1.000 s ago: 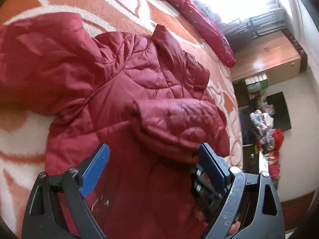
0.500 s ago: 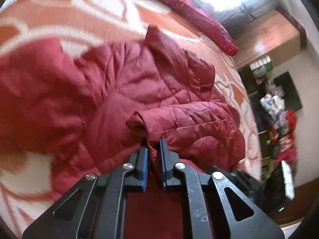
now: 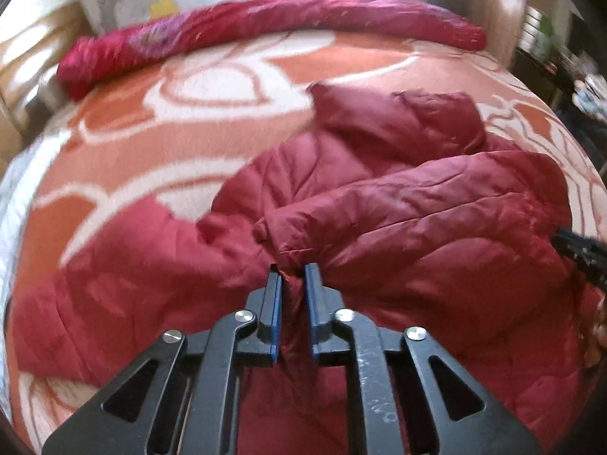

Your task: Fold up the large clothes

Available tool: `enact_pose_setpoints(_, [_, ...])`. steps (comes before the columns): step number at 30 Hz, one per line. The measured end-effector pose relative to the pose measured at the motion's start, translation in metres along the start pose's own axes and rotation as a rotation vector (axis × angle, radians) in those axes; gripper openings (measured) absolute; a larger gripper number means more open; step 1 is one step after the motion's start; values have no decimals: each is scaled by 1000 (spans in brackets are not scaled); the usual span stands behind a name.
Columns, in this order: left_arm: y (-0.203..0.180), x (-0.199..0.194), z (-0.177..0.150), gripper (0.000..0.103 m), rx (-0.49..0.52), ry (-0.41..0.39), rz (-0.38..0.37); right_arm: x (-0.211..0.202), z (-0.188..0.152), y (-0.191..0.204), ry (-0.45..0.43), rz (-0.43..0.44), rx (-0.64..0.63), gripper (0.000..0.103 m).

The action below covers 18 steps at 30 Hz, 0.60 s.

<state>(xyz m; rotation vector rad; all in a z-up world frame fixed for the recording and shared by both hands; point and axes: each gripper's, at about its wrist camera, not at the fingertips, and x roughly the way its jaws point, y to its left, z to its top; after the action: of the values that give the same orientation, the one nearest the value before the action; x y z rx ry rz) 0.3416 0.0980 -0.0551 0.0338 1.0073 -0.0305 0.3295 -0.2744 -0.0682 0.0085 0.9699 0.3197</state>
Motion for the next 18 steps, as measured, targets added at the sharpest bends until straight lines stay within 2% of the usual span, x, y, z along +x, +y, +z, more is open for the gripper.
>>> enact_pose_setpoints(4, [13,-37,-9,12,-108,-76,-6,13,0,9,19,-20,-35,44])
enact_pose_setpoints(7, [8,-64,-13,12,-141,-131,-123,19,-2,13,23,-26,-43,45])
enact_pose_setpoints(9, [-4,-70,-15,12,-130,-135,-185,21,-4,12,26,-32,-47,46])
enact_pose_setpoints(10, [-13,-67,-15,12,-111,-119,-229,22,-6,13,26,-34,-47,46])
enact_pose_setpoints(11, [-25,-61,-15,12,-90,-98,-243,21,-5,14,27,-35,-48,46])
enact_pose_setpoints(13, [-44,-43,-14,12,-53,-62,-196,19,-5,13,32,-29,-45,46])
enact_pose_setpoints(15, [-51,-13,-17,12,-54,13,-172,11,-3,14,38,-34,-35,46])
enact_pose_setpoints(18, [-49,16,-26,12,-75,68,-147,-8,1,24,-17,-23,-56,46])
